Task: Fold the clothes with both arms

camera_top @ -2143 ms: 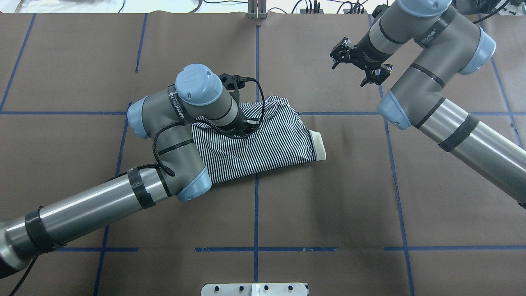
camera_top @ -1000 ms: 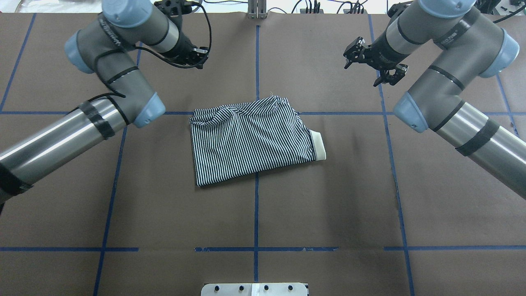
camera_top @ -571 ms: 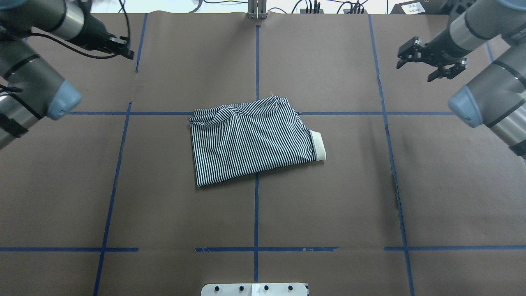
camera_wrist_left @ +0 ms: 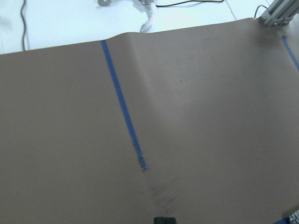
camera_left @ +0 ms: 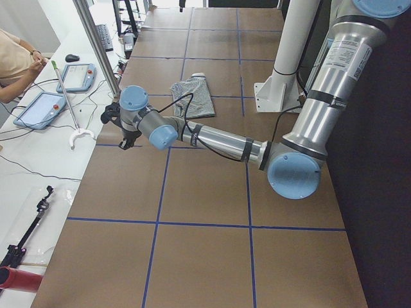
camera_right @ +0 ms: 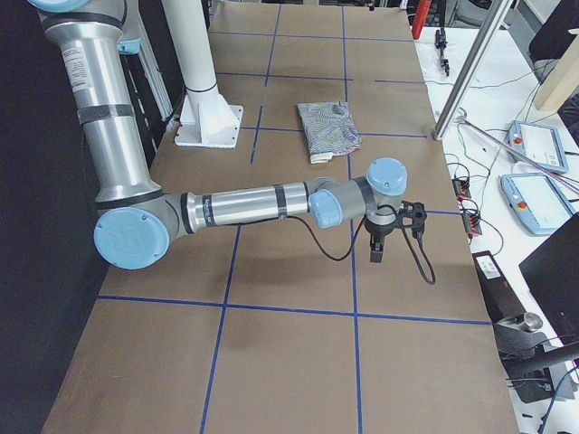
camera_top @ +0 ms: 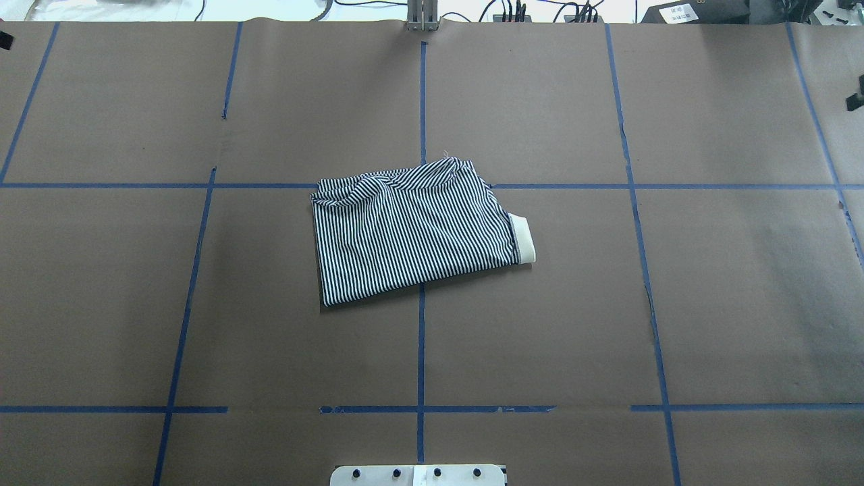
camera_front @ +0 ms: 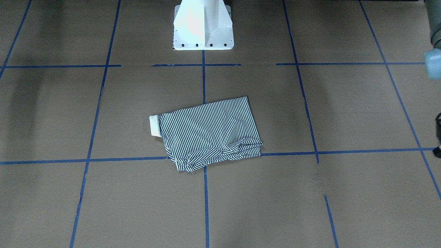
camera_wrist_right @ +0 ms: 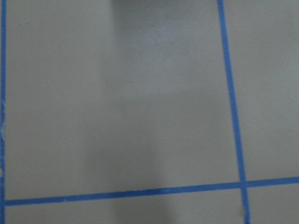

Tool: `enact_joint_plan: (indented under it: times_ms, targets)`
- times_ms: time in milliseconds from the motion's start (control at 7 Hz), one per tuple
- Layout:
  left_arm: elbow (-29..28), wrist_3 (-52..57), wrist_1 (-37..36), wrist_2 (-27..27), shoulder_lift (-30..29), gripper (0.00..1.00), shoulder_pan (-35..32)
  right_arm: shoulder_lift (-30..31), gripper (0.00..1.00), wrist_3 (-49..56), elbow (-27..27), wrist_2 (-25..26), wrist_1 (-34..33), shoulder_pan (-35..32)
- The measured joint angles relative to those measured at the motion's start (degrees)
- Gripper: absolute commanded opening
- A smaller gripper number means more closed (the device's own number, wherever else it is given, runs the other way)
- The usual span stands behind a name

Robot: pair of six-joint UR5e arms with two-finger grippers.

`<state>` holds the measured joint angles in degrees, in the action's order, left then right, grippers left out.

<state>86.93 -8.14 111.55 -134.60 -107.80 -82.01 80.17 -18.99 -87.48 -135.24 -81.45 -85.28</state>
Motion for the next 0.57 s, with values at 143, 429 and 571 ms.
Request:
enact_joint_plan:
  times_ms: [143,429,571]
  targets:
    - [3.6,6.6,-7.4,-0.1,3.4,1.00,-2.4,3.6,1.00,8.9,-1.1,-0.3,-2.7,-3.2]
    - [9.2,10.9,-17.7,-0.1,12.2,1.00,-6.4,10.4,1.00,17.2,-4.1,-2.4,-4.4,-5.6]
    - [10.6,11.2,-20.2,1.3,16.1,1.00,-7.0,11.9,1.00,18.3,-4.7,-3.2,-4.5,-5.8]
